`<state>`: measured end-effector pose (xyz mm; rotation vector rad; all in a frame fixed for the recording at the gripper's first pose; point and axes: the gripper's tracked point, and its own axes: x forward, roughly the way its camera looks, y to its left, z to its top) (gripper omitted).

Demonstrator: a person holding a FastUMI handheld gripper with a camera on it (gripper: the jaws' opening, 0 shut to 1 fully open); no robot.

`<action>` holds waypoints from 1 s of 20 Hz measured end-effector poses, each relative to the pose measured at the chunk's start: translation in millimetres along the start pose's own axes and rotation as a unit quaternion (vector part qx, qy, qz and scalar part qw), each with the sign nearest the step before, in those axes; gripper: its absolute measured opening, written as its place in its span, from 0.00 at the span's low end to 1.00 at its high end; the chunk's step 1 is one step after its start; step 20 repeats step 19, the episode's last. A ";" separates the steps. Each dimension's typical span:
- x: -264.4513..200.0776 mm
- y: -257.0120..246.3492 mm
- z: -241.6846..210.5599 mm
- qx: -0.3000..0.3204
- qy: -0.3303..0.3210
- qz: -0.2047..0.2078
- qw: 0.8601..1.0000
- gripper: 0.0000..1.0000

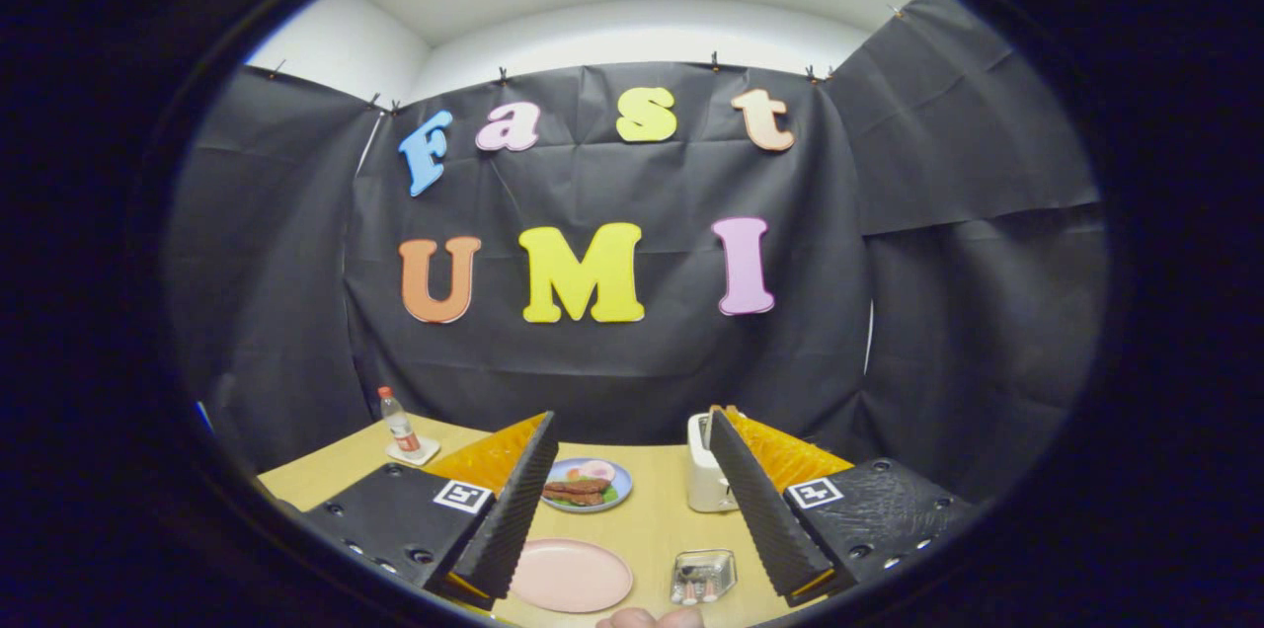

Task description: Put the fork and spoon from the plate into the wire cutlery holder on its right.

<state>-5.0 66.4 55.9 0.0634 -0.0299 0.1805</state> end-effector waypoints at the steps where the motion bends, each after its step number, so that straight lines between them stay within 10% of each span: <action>1: -0.3 -0.1 0.2 -0.001 -0.001 0.000 1.000 0.93; 20: -7.7 8.7 19.3 0.003 0.008 0.005 1.000 0.93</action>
